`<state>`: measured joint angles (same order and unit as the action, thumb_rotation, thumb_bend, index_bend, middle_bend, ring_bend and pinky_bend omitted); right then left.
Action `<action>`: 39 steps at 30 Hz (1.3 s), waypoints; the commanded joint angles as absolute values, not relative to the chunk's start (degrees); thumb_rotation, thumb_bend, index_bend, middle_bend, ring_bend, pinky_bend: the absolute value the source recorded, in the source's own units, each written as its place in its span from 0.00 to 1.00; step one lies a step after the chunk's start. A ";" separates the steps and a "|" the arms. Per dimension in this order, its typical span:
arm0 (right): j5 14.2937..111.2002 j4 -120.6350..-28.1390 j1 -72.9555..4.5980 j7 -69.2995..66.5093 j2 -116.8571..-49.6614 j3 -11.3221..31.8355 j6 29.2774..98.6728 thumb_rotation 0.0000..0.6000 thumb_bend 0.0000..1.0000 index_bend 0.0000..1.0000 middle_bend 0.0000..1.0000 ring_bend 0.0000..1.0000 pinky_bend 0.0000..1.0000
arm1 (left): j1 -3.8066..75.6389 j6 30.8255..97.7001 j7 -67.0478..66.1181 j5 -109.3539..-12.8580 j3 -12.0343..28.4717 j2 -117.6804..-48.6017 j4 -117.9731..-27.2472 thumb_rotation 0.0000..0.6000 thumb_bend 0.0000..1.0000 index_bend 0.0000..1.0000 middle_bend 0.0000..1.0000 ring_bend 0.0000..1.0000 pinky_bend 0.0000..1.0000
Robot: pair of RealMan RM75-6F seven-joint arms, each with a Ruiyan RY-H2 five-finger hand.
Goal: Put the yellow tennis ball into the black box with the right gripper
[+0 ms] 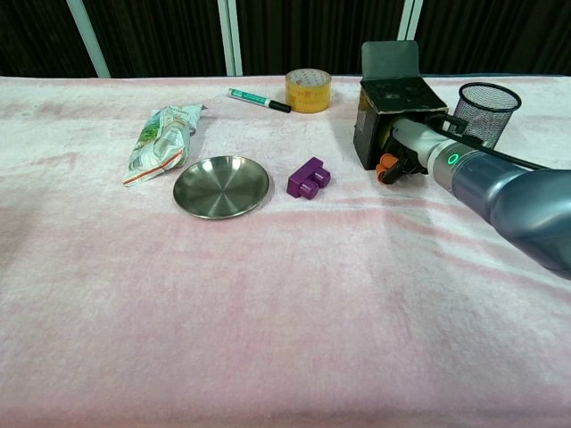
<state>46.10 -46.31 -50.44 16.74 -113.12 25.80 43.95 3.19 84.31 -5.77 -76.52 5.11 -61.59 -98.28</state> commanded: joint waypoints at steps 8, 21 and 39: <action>45.24 -43.86 -51.28 16.39 -114.33 25.55 42.62 1.00 0.71 1.00 0.97 0.97 1.00 | 3.24 84.20 -5.91 -76.39 5.07 -61.59 -98.41 1.00 0.42 0.13 0.07 0.02 0.00; 45.35 -52.17 -48.04 19.41 -110.45 23.22 46.36 1.00 0.71 1.00 0.96 0.97 1.00 | 3.32 84.12 -5.83 -76.53 5.02 -61.49 -98.44 1.00 0.42 0.13 0.07 0.02 0.00; 45.70 -105.90 -28.53 18.99 -72.75 16.10 55.33 1.00 0.37 0.39 0.30 0.35 0.35 | 3.14 84.64 -6.50 -77.28 4.61 -61.77 -98.67 1.00 0.42 0.13 0.07 0.02 0.00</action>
<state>44.86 -96.01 -34.44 19.33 -82.91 19.09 52.54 3.14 84.64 -6.51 -77.29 4.61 -61.77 -98.67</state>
